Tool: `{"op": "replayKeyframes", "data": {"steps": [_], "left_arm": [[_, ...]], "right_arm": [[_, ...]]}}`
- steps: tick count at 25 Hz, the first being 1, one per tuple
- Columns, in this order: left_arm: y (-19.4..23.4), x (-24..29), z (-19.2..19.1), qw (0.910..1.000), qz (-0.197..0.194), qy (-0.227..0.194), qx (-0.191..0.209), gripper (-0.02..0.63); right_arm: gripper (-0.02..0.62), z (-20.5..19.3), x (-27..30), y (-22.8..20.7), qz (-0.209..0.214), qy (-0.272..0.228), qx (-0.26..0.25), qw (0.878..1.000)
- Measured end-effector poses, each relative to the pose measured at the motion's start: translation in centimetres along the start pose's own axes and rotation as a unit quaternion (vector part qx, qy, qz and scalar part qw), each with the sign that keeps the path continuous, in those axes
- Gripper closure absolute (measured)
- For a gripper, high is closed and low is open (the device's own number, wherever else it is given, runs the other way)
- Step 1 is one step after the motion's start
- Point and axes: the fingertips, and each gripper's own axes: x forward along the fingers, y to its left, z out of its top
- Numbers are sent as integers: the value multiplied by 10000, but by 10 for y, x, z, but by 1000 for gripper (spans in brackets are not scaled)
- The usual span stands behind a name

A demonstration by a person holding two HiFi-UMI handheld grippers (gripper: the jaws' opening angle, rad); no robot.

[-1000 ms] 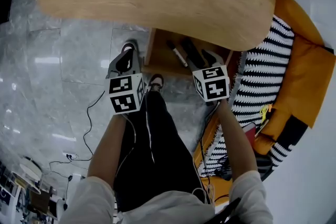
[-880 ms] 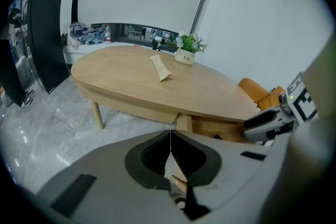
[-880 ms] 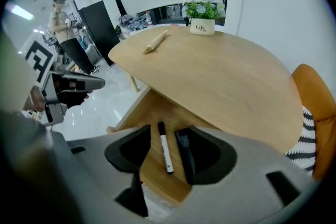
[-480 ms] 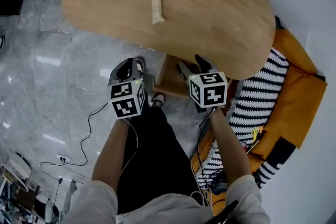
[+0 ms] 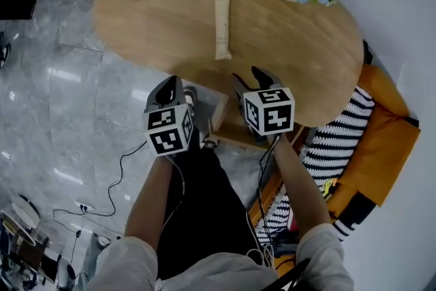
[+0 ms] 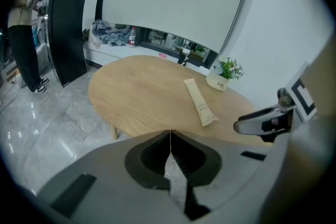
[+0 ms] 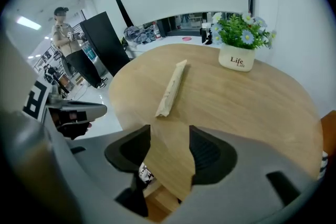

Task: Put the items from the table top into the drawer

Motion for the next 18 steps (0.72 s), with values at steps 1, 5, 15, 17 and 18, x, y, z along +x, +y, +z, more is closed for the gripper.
{"op": "replayKeyframes", "data": {"steps": [1, 5, 15, 17, 18], "left_arm": [[3, 4, 5, 10000, -7, 15, 7, 595], [11, 18, 28, 9999, -84, 47, 97, 595], [46, 50, 69, 9998, -59, 128, 153, 595], [52, 55, 74, 9998, -23, 152, 146, 595], [55, 58, 76, 9998, -10, 165, 144, 595]], "right_arm": [[374, 7, 5, 2, 28, 19, 2, 10000], [374, 35, 27, 3, 67, 43, 35, 10000], [374, 89, 76, 0, -4, 89, 210, 9997], [374, 94, 83, -3, -28, 111, 269, 9996], [374, 96, 86, -4, -36, 123, 302, 9995]]}}
